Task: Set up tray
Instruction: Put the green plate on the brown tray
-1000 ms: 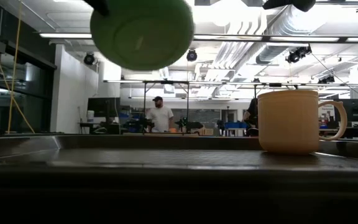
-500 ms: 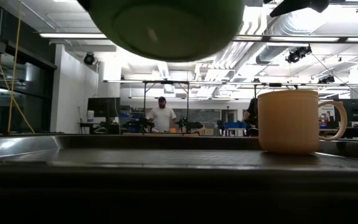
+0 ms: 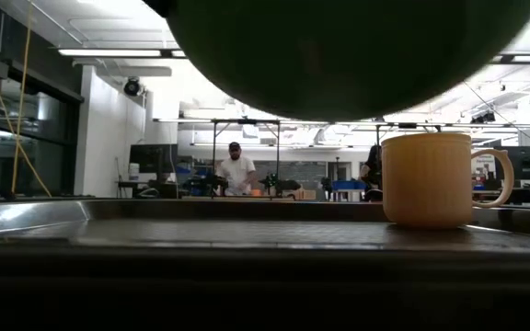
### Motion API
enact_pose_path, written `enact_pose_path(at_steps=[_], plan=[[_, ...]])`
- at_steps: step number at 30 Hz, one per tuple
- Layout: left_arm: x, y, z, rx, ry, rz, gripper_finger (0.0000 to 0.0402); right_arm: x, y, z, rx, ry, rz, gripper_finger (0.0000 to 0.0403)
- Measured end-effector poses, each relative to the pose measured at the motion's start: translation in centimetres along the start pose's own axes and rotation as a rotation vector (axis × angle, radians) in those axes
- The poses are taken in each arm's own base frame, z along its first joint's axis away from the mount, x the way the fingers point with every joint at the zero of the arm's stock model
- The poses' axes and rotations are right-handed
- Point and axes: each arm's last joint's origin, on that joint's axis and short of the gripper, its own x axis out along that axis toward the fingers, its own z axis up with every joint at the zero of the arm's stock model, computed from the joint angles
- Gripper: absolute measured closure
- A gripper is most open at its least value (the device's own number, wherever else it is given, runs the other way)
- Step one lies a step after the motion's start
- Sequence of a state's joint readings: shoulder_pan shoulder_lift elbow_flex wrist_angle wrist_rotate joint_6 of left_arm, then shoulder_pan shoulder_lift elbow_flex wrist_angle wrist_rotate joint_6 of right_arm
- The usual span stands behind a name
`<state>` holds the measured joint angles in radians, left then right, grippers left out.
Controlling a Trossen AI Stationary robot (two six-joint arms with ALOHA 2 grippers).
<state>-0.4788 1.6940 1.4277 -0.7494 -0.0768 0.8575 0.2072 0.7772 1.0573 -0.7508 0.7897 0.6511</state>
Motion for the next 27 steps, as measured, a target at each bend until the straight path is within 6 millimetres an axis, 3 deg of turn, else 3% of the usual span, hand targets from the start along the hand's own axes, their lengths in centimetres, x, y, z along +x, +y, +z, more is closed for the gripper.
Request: enact_pose_path(at_steps=[11,22,27], plan=[[4.0,-1.8,1.8,-0.016,0.013,-0.079,0.0385,-0.1,0.0,-0.1,-0.033,0.045,0.057,0.0194],[7.8,-1.5,1.9,-0.03,-0.011,-0.061,0.0385,-0.1,0.1,-0.2,-0.033,0.066,0.085,0.0194],[9.6,-0.8,1.0,-0.048,0.034,-0.026,0.0385,-0.1,0.1,-0.2,-0.041,0.071,0.092,0.0194]])
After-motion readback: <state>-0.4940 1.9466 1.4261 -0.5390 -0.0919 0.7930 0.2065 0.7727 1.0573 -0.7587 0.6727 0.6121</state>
